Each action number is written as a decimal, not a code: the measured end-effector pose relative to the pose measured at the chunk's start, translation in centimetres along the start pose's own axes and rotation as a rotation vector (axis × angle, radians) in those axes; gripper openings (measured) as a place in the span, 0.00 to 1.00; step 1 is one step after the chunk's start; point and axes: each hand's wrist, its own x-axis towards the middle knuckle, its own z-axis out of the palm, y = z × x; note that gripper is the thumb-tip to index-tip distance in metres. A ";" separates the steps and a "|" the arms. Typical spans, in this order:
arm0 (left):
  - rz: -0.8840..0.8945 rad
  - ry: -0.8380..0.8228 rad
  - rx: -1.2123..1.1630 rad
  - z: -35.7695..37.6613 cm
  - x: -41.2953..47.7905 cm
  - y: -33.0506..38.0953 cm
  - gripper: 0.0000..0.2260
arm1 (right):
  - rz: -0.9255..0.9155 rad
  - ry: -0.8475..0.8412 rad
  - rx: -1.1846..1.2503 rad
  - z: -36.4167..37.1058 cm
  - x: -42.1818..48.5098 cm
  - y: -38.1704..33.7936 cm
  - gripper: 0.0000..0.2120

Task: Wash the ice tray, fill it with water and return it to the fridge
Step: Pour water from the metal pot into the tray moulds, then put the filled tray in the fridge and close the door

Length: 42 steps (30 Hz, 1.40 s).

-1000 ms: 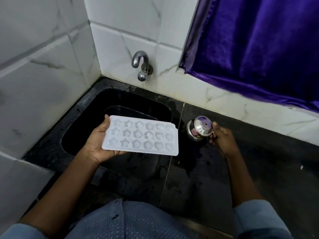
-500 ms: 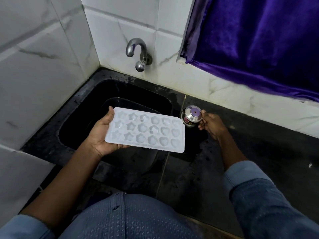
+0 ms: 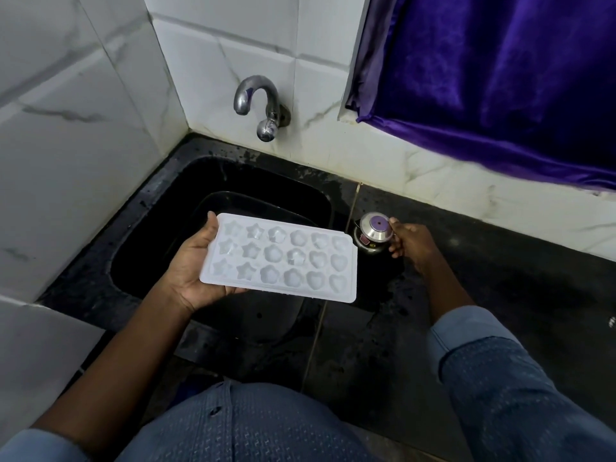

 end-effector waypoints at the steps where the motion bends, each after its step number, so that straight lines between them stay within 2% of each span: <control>1: -0.002 0.001 0.002 0.0 0.1 0.0 0.34 | -0.018 0.028 -0.016 0.0 0.1 0.1 0.22; 7: -0.017 -0.003 -0.003 0.3 0.4 0.1 0.34 | -0.103 0.294 -0.110 0.7 -0.8 0.9 0.23; 9: -0.023 -0.005 -0.002 0.5 0.4 0.2 0.34 | -0.130 0.442 -0.080 1.6 -1.9 0.7 0.18; 11: -0.026 0.000 0.001 0.8 0.5 0.1 0.34 | -0.166 0.505 0.052 2.7 -3.7 0.2 0.11; 13: -0.030 -0.002 -0.002 1.0 0.5 0.0 0.34 | -0.161 0.406 0.196 3.9 -6.1 -0.6 0.04; 17: -0.043 -0.005 -0.008 1.4 0.6 -0.2 0.34 | -0.048 0.062 0.485 6.1 -11.8 -2.1 0.03; 20: -0.055 -0.022 -0.007 1.6 0.6 -0.5 0.34 | 0.058 -0.137 0.601 6.8 -15.1 -2.6 0.19; 22: -0.062 -0.037 -0.006 1.7 0.6 -0.7 0.35 | 0.101 -0.229 0.648 6.8 -16.7 -2.8 0.27; 27: -0.069 -0.052 -0.011 2.1 0.3 -1.6 0.35 | 0.087 -0.196 0.661 7.3 -18.9 -2.8 0.31; 32: -0.038 -0.027 -0.003 2.7 -0.4 -2.2 0.34 | 0.043 -0.108 0.597 7.1 -19.0 -2.6 0.24; 36: 0.012 0.060 0.035 3.3 -1.0 -2.7 0.33 | 0.026 -0.048 0.592 7.0 -18.9 -2.2 0.20; 42: 0.073 0.181 -0.045 3.4 -2.3 -3.8 0.32 | 0.031 -0.090 0.566 6.6 -19.1 -1.7 0.19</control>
